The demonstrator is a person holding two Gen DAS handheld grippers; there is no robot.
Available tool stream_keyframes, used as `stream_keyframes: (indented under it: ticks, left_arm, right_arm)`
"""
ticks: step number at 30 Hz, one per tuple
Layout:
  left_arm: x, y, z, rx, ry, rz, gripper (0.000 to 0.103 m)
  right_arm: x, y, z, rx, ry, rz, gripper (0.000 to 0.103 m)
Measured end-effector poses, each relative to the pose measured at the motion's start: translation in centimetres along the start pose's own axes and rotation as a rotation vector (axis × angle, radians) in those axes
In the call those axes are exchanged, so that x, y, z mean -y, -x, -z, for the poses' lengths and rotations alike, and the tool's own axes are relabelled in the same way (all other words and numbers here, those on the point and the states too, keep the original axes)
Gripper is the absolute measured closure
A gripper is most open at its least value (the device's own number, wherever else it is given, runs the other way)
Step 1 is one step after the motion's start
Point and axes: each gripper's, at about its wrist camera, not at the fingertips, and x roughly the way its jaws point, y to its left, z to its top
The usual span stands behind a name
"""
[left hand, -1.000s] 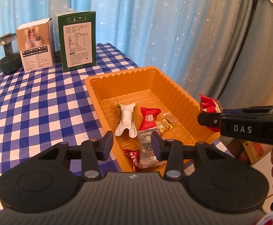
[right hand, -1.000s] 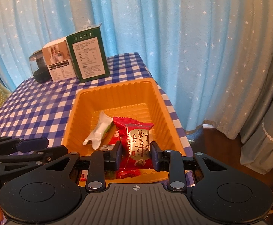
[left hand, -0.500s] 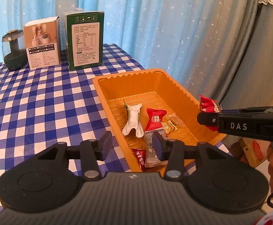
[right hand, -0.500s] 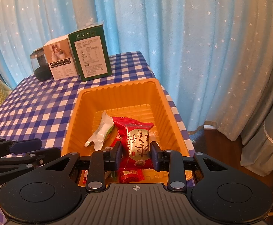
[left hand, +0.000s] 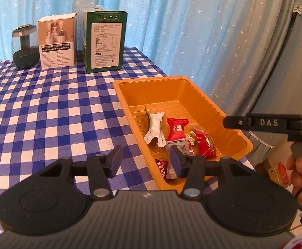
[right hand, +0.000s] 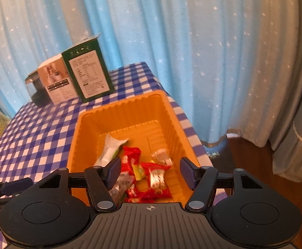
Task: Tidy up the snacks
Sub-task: 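Withdraw both open tools from the tray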
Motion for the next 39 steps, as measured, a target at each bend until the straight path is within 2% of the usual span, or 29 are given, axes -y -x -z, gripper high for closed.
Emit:
stream_keyframes:
  ticks: [8, 10, 19, 26, 39]
  left_arm:
    - [0.2, 2.4, 0.8, -0.001, 0.007, -0.015, 0.041]
    - [0.2, 3.4, 1.1, 0.006, 0.008, -0.024, 0.032]
    - [1.0, 8.3, 2.0, 0.067, -0.003, -0.079, 0.009]
    - [1.6, 12.1, 3.1, 0.088, -0.013, -0.12, 0.0]
    - [1.6, 18.0, 5.4, 0.096, 0.05, -0.132, 0.0]
  right_arm:
    - [-0.2, 3.0, 1.7, -0.015, -0.031, -0.009, 0.033]
    - [-0.6, 4.0, 2.3, -0.012, -0.03, -0.015, 0.031]
    - [-2.3, 8.7, 4.4, -0.005, -0.039, -0.033, 0.027]
    - [-3.6, 12.3, 6.1, 0.004, -0.022, -0.028, 0.026]
    - [-6.1, 18.2, 8.4, 0.033, 0.052, -0.001, 0.025]
